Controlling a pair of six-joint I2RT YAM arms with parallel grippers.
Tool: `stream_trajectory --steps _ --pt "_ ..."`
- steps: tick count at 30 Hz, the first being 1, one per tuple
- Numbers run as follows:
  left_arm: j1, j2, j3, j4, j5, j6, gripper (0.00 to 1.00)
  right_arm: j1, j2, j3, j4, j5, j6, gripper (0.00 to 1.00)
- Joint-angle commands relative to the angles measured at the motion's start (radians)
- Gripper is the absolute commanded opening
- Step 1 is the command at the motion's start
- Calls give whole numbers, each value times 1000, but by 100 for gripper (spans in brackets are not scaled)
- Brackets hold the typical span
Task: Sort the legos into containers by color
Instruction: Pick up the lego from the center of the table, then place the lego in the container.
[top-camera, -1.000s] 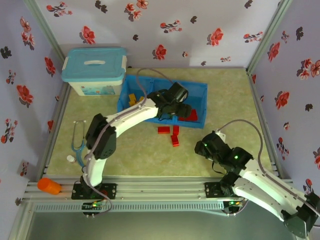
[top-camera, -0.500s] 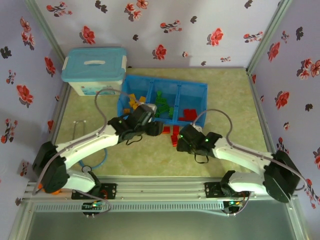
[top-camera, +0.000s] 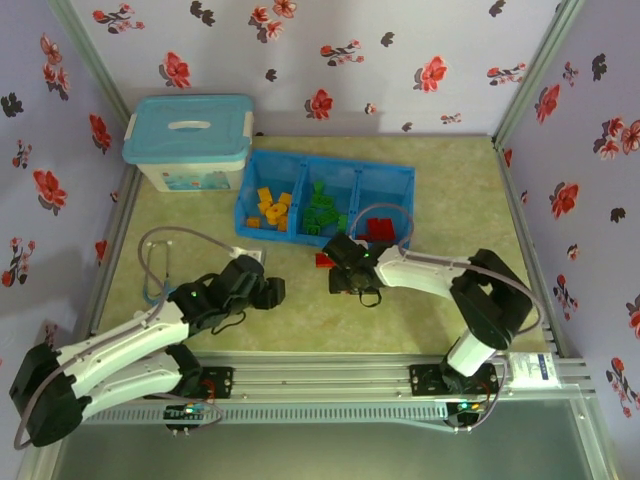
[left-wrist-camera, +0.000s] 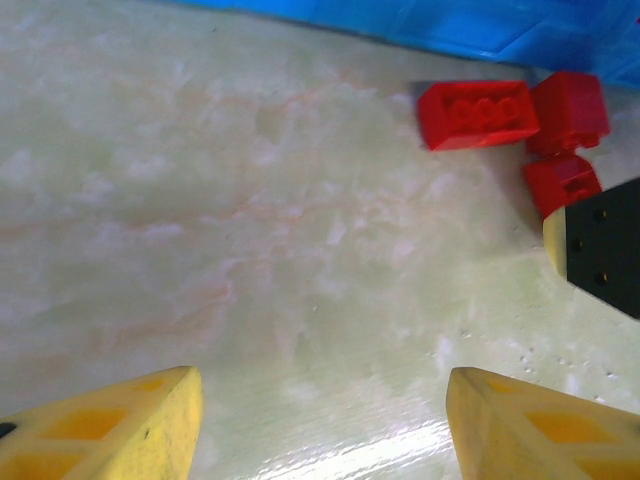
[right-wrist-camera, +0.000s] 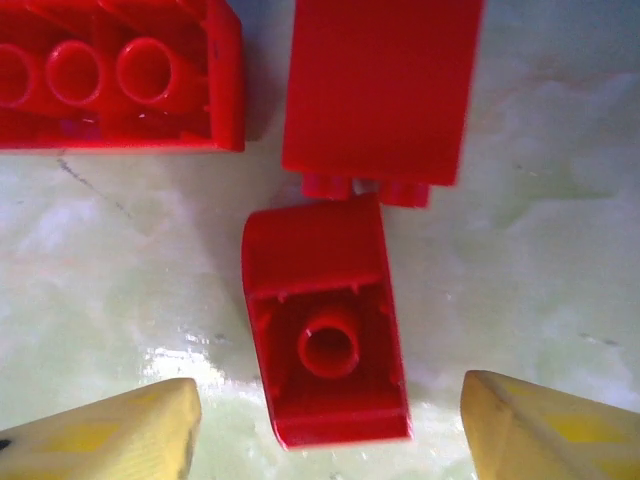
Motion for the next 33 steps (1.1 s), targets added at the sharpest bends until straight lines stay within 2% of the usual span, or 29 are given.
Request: stream_trajectory --steps 1,6,10,16,19,26,33 --pt "7 -36 -25 -35 -41 -37 65 11 52 57 -58 38 -13 57" --pt "7 -52 -36 -47 -56 -36 65 40 65 103 -128 81 -16 31" --pt "7 -50 -42 -46 -61 -35 64 66 8 135 -189 110 -20 24" --pt "-11 -54 -82 -38 -52 -72 64 73 -152 178 -264 179 -40 24" --pt "-39 -59 -122 -17 -52 -114 63 37 -199 227 -320 211 -78 25" --pt "-112 -62 -177 8 -82 -179 63 -187 -222 283 -317 127 -179 26" --pt "-156 -73 -186 2 -112 -204 63 -352 -94 374 -295 18 -258 26"
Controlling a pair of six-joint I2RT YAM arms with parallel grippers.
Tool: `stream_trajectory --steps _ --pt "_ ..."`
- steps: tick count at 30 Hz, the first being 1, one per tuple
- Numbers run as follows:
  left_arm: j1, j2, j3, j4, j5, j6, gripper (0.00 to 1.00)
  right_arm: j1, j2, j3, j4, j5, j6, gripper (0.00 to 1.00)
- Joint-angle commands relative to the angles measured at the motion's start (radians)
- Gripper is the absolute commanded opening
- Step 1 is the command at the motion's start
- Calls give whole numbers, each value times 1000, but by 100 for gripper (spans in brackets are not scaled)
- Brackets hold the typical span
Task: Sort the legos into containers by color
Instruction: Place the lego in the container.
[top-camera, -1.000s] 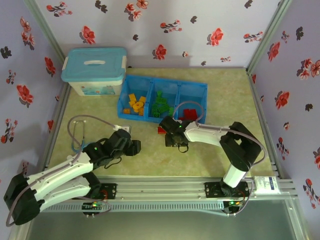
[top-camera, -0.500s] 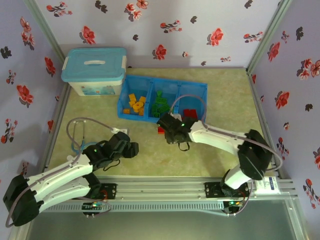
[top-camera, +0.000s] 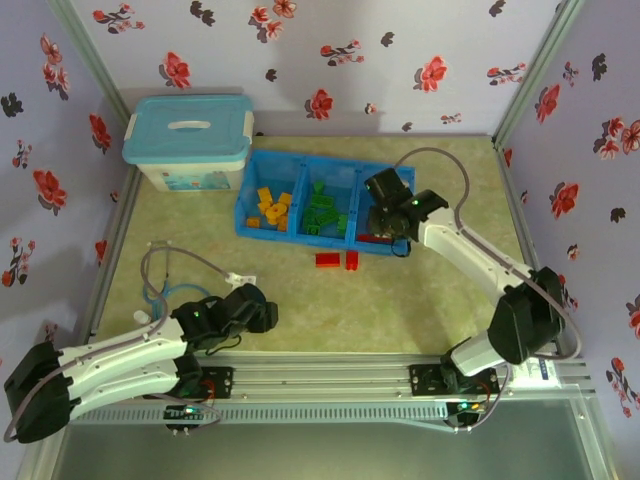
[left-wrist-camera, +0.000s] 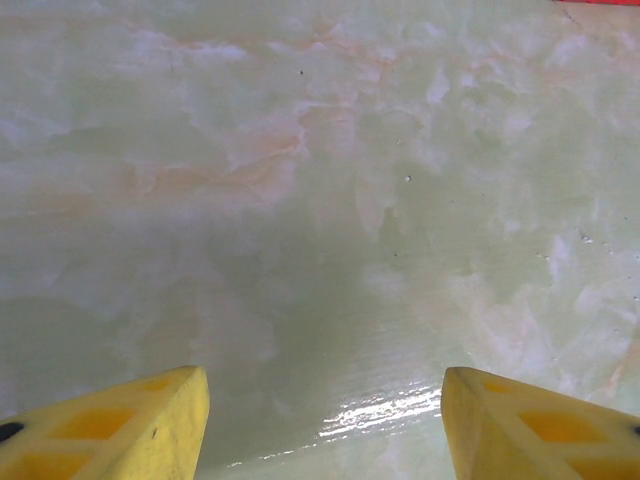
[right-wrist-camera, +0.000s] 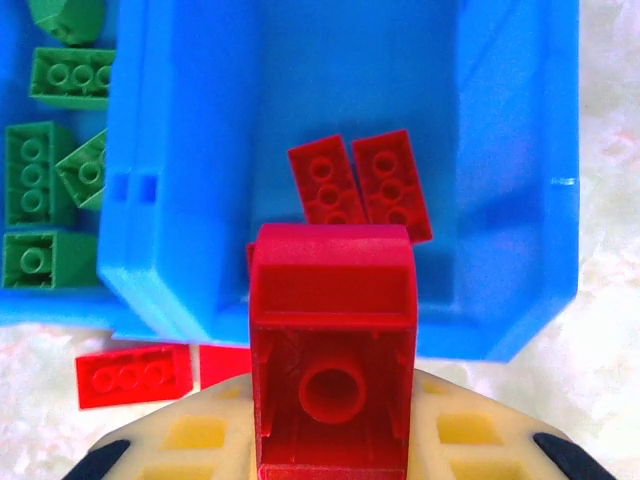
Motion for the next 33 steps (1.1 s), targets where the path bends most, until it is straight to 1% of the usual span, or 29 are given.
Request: stream_trajectory --steps 1,6,11,15,16,17,18,19,24,27,30,33 --pt "-22 -13 -13 12 -45 -36 63 -48 77 60 -4 -74 -74 26" --pt "-48 -15 -17 9 -60 -51 63 -102 204 142 -20 -106 -97 25" --pt "-62 -31 -21 2 -76 -64 63 -114 285 197 -29 -112 -102 26" --pt "-65 -30 -16 9 -79 -58 63 -114 317 213 -33 -102 -100 29" --pt "-65 -29 -14 8 -78 -57 63 -113 320 214 -37 -98 -98 35" --pt "-65 -26 -10 6 -78 -54 63 -112 317 214 -36 -101 -96 57" --pt "-65 -25 -6 4 -79 -52 63 -107 309 208 -31 -103 -98 73" --pt "-65 -24 -3 4 -79 -51 64 -100 298 203 -29 -94 -99 76" --pt "-65 3 44 19 -75 -36 69 -48 214 181 -54 -6 -85 78" --pt "-64 55 112 21 -74 -15 73 -8 134 138 -44 14 -65 78" --pt "-44 144 188 38 -58 31 75 31 36 69 -24 30 -34 78" --pt "-6 254 278 56 -14 85 76 64 -85 -43 28 14 11 79"
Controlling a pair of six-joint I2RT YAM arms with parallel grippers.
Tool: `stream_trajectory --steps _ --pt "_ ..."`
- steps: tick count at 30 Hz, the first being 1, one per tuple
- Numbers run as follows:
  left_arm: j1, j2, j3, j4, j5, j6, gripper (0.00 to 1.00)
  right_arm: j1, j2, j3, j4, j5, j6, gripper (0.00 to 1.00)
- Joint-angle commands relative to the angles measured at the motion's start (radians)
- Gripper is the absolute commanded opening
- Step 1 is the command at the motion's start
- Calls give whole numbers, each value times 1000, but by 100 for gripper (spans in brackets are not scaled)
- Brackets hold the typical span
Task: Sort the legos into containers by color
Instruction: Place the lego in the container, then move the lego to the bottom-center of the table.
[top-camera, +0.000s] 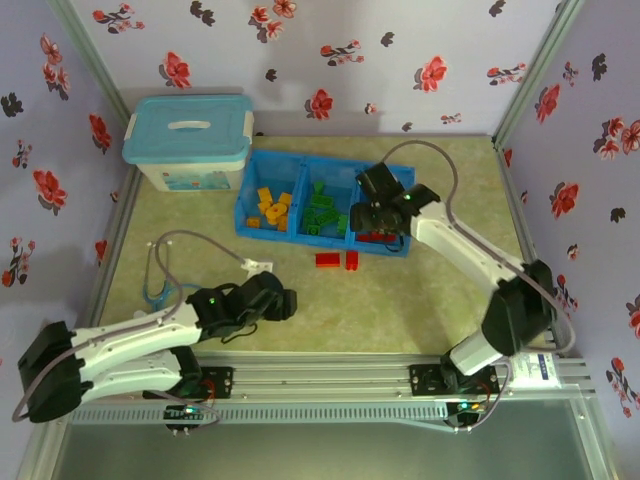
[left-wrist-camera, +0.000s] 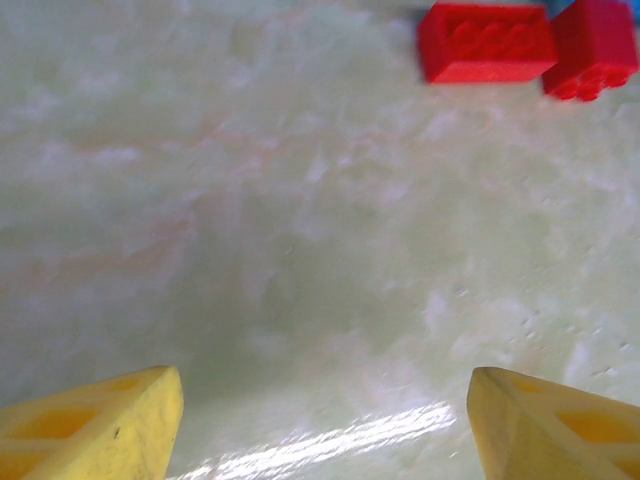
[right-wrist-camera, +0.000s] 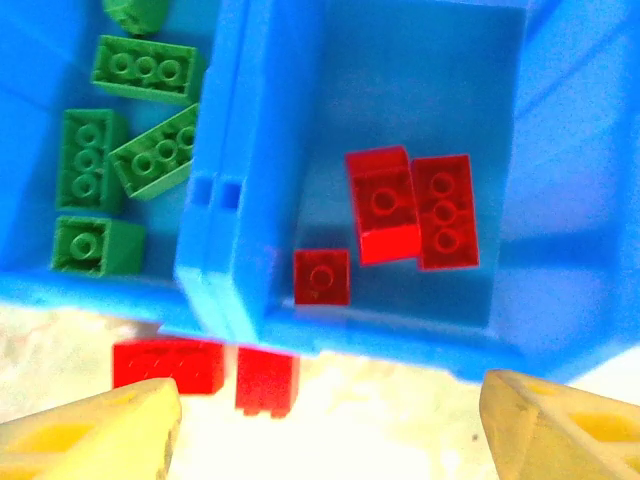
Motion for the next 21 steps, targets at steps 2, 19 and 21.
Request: stream_trajectory --steps 2,19,21 --pt "64 128 108 62 57 105 76 32 -157 -160 60 7 81 80" --pt "294 679 457 178 318 263 73 198 -589 -717 217 15 378 78" --pt "298 712 491 160 318 269 73 209 -627 -749 212 23 401 77"
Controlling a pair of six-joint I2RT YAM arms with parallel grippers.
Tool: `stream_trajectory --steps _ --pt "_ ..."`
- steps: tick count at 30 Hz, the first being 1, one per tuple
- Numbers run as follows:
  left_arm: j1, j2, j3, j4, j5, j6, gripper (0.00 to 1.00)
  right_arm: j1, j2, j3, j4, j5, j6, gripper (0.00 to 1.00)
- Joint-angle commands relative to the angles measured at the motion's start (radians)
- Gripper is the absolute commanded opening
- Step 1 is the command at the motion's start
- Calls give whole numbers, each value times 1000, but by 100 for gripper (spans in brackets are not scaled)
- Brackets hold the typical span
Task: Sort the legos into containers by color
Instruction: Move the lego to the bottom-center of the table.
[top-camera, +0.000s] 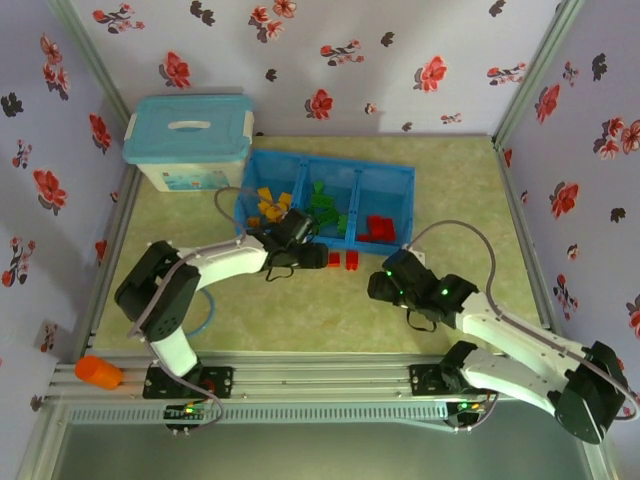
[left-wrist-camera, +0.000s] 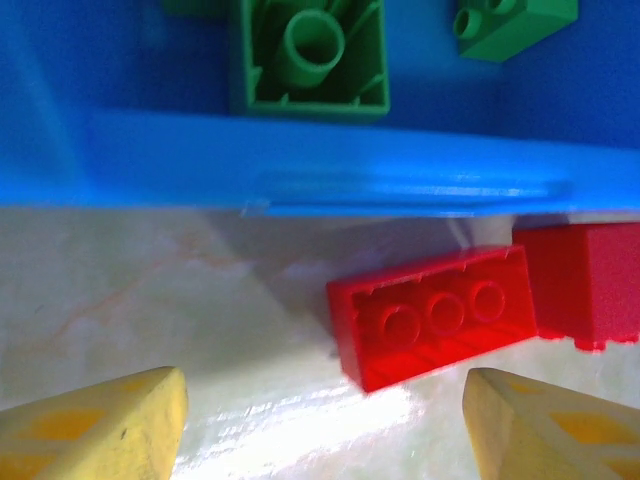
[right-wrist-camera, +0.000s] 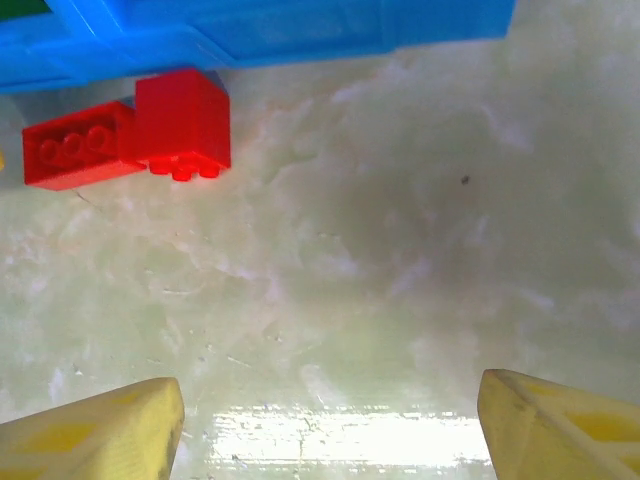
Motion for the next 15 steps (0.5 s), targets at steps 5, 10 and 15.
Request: stream_trajectory --steps 5,10,15 --pt "13 103 113 -34 22 54 73 36 -153 -109 23 37 131 76" --pt "14 152 159 -54 20 68 73 54 -213 -141 4 45 163 76" --pt "22 186 190 -60 20 73 72 67 -234 -137 -21 53 168 75"
